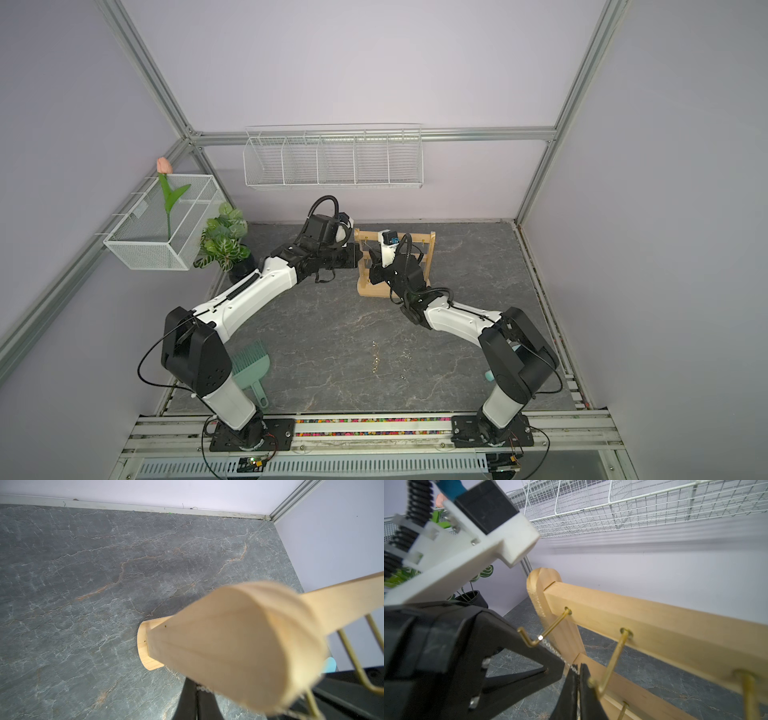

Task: Hang the necklace on the jewelry display stand
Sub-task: Hang the necklace on the stand.

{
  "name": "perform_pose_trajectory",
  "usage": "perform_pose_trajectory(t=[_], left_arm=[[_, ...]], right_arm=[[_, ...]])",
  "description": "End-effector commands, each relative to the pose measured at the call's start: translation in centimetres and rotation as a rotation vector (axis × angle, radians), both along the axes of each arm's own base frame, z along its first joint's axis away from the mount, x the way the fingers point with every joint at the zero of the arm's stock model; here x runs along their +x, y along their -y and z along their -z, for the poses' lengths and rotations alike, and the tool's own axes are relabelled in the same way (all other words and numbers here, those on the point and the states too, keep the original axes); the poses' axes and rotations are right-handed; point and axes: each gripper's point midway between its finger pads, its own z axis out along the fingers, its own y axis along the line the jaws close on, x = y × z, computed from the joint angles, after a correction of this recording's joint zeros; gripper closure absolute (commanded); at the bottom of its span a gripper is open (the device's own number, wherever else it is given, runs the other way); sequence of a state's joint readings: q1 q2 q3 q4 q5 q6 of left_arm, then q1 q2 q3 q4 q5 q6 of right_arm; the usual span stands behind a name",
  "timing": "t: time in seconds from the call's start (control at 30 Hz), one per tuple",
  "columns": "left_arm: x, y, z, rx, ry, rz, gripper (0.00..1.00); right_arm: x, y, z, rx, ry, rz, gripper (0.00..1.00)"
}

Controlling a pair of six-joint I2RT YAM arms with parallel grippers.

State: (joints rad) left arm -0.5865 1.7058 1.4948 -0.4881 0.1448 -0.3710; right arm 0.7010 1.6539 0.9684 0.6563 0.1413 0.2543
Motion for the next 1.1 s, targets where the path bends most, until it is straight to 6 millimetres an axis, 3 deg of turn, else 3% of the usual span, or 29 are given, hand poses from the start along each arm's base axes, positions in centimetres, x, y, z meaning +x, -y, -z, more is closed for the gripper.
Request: perform_pose_trajectory(t=[0.0, 0.4, 1.07], left_arm=[[0.7, -0.2, -0.8, -0.005, 0.019, -0.029, 0.88], [0.4, -0.4, -0.6, 0.007, 0.017, -0.032, 0.77], [-1.3, -0.7, -1.9, -0.001, 0.021, -0.03, 0.68]], right_arm=[[0.3, 0.4, 0.8, 0.006, -0.009, 0.011, 0.9], [0.3, 0.2, 1.1, -0.001, -0.021, 0.004, 0.84], [-1.8, 1.1, -0.3, -0.01, -0.021, -0.027, 0.61]])
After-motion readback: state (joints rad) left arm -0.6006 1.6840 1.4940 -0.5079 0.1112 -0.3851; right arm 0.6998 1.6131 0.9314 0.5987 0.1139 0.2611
